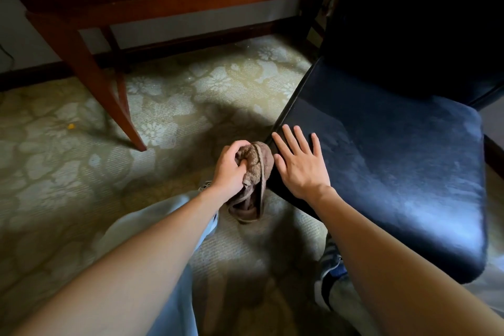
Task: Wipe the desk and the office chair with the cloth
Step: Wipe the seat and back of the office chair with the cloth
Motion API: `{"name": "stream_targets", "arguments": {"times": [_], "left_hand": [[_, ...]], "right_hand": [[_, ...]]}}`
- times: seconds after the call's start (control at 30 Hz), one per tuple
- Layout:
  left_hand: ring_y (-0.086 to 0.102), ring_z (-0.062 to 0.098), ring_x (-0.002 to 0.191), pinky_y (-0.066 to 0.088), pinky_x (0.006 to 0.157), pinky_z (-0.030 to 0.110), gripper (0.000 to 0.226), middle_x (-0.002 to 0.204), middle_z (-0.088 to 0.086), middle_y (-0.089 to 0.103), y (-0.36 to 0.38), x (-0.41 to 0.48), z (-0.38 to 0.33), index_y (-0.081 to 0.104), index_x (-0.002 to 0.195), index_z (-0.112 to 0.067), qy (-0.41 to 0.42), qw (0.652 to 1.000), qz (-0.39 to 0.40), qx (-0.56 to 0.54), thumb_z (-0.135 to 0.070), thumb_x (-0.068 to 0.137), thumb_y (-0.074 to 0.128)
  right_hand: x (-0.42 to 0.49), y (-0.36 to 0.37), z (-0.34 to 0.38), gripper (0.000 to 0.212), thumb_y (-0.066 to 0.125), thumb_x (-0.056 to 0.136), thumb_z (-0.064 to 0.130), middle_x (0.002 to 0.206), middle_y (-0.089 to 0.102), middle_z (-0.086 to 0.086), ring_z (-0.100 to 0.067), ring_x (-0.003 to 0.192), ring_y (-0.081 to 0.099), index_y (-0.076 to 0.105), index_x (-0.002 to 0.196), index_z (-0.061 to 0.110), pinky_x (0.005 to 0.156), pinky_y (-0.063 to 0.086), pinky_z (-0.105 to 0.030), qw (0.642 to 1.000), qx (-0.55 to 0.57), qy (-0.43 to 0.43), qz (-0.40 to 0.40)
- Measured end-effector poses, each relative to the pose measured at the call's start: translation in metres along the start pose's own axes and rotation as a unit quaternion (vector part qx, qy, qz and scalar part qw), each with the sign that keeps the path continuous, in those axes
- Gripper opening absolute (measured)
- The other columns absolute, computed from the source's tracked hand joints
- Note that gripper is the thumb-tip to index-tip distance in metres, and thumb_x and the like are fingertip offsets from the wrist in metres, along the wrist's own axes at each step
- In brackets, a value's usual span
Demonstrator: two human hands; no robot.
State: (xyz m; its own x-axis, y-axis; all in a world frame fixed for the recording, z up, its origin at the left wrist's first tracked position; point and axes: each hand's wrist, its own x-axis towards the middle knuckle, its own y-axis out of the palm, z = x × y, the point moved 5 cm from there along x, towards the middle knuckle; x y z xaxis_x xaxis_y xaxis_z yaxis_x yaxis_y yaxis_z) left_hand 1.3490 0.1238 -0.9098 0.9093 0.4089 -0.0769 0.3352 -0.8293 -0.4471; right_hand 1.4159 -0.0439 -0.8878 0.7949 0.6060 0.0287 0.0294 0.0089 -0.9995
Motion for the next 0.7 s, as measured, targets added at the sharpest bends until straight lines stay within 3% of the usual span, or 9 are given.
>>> {"name": "stream_targets", "arguments": {"times": [0.07,0.13,0.23,0.33,0.43,0.53,0.6,0.7], "left_hand": [[0.058,0.021,0.113,0.045,0.102,0.030,0.044,0.122,0.009,0.058,-0.003,0.004,0.008,0.060,0.112,-0.035,-0.044,0.998,-0.021,-0.034,0.003,0.091,0.055],[0.059,0.022,0.113,0.048,0.102,0.037,0.044,0.123,0.007,0.060,-0.007,0.010,0.013,0.058,0.111,-0.043,-0.080,0.995,-0.040,-0.050,-0.003,0.092,0.055],[0.059,0.020,0.110,0.046,0.098,0.029,0.049,0.123,0.006,0.060,-0.003,0.016,0.011,0.058,0.106,-0.045,-0.078,0.996,-0.022,-0.036,0.001,0.090,0.053],[0.060,0.017,0.107,0.043,0.093,0.020,0.056,0.121,0.007,0.060,0.015,0.011,0.005,0.058,0.097,-0.050,-0.059,0.997,0.015,-0.036,0.005,0.088,0.053],[0.060,0.018,0.107,0.042,0.091,0.018,0.058,0.118,0.006,0.057,0.031,0.000,0.000,0.058,0.094,-0.052,-0.052,0.997,0.020,-0.051,0.005,0.088,0.055],[0.056,0.018,0.106,0.038,0.086,0.011,0.050,0.119,0.007,0.053,0.044,-0.007,-0.009,0.061,0.105,-0.040,-0.048,0.998,0.018,-0.046,0.008,0.089,0.053],[0.052,0.015,0.102,0.033,0.077,-0.001,0.047,0.119,0.010,0.051,0.052,-0.011,-0.015,0.063,0.112,-0.028,-0.047,0.998,0.023,-0.045,0.011,0.089,0.050],[0.050,0.003,0.093,0.031,0.074,-0.007,0.047,0.121,0.010,0.049,0.061,-0.017,-0.021,0.062,0.118,-0.018,-0.049,0.997,0.029,-0.051,0.015,0.090,0.047]], "right_hand": [[-0.004,0.000,-0.001,0.059,0.013,0.105,0.049,0.168,0.015,-0.001,-0.025,0.155,0.008,0.022,0.159,0.030,0.124,0.007,-0.054,1.000,0.001,-0.002,-0.005],[-0.011,0.000,-0.002,0.057,0.016,0.105,0.049,0.167,0.016,0.000,-0.024,0.155,0.008,0.023,0.159,0.031,0.124,0.008,-0.053,1.000,0.007,-0.004,-0.010],[-0.026,-0.002,-0.004,0.056,0.024,0.104,0.049,0.166,0.019,0.003,-0.022,0.155,0.011,0.027,0.158,0.032,0.124,0.008,-0.051,0.999,0.017,-0.015,-0.023],[-0.042,-0.010,-0.006,0.053,0.037,0.099,0.046,0.158,0.040,0.002,-0.023,0.150,0.029,0.047,0.148,0.029,0.123,0.015,-0.051,0.997,0.053,-0.004,-0.052],[-0.051,-0.019,-0.004,0.039,0.046,0.093,0.044,0.127,0.060,0.001,-0.025,0.122,0.051,0.061,0.123,0.025,0.110,0.029,-0.048,0.992,0.079,0.038,-0.094],[-0.047,-0.027,-0.014,0.027,0.048,0.090,0.038,0.106,0.053,-0.002,-0.026,0.098,0.046,0.058,0.109,0.021,0.089,0.034,-0.044,0.984,0.091,0.092,-0.122],[-0.042,-0.026,-0.023,0.035,0.046,0.091,0.035,0.117,0.051,-0.006,-0.030,0.106,0.045,0.053,0.121,0.019,0.094,0.034,-0.045,0.981,0.102,0.115,-0.115],[-0.044,-0.019,-0.028,0.055,0.035,0.095,0.039,0.146,0.042,-0.009,-0.030,0.135,0.035,0.040,0.145,0.017,0.117,0.023,-0.049,0.987,0.062,0.122,-0.080]]}}
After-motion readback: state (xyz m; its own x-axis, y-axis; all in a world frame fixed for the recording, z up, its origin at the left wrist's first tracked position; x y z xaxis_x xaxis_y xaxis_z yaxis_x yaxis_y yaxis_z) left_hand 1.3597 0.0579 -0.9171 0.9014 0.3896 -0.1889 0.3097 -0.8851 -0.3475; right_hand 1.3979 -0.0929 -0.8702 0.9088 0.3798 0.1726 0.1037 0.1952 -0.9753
